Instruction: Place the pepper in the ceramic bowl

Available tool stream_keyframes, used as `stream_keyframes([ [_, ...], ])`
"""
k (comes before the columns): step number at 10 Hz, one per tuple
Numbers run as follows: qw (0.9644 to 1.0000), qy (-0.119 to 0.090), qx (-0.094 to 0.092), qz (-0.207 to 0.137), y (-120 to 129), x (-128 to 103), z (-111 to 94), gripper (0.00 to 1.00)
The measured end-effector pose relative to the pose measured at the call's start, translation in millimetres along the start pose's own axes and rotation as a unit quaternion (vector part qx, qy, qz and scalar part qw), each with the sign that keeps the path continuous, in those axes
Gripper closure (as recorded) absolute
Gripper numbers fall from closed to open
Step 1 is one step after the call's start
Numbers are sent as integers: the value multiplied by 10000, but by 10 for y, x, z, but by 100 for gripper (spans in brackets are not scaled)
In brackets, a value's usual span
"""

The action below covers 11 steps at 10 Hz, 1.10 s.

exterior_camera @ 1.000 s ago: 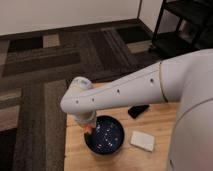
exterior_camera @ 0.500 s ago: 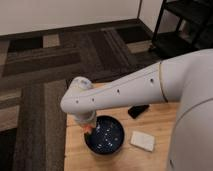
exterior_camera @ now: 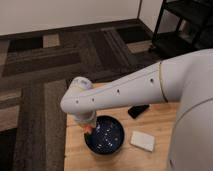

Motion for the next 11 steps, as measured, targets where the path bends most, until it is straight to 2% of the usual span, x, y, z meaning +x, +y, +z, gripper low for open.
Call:
stream_keyframes([
  [2, 10000, 0, 0, 0, 0, 0, 0, 41],
  [3, 10000, 1, 0, 0, 0, 0, 1, 28],
  [4, 10000, 1, 0, 0, 0, 0, 1, 22],
  [11, 10000, 1, 1, 0, -1, 0, 1, 20],
])
